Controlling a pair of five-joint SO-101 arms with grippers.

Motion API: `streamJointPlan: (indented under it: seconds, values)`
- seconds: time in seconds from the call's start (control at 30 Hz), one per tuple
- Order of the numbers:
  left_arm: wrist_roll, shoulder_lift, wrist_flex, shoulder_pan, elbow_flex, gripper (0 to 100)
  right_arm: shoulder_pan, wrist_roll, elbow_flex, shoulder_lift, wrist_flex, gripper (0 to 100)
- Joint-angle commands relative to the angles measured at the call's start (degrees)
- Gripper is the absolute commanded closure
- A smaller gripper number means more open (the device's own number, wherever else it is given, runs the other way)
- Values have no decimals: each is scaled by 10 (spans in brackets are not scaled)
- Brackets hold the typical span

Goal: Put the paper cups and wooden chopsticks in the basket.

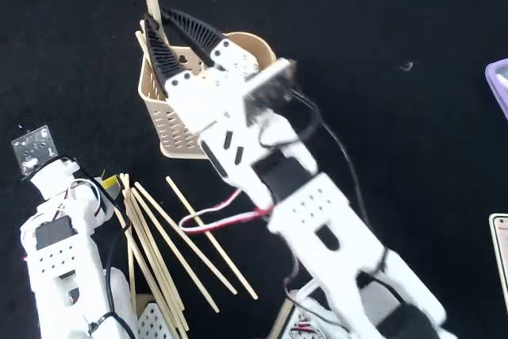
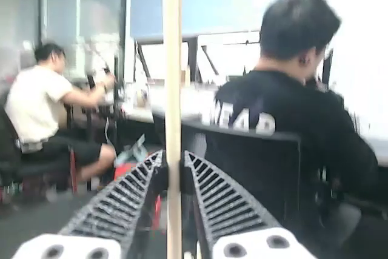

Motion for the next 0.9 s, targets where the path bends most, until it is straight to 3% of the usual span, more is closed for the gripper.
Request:
streamJointPlan:
  seconds: [0.0,0.17,0.4,0.57,0.7,0.77,0.87]
  values:
    - [0,-8,-8,0,-7,708,14,-4,-38,58,-16,987]
    - [0,-8,-8,0,-7,708,14,-4,-40,106,20,981]
    - [0,-8,-8,0,-7,708,11,-4,-67,54,230,752]
    - [0,-8,-8,0,-7,708,10,-5,-38,-71,414,778]
    - [0,-8,-8,0,-7,708,-52,-6,67,-165,577,817]
    - [0,-8,-8,0,-7,708,-106,-6,149,-176,593,825]
    - [0,-8,-8,0,-7,708,-156,-33,257,-157,535,825]
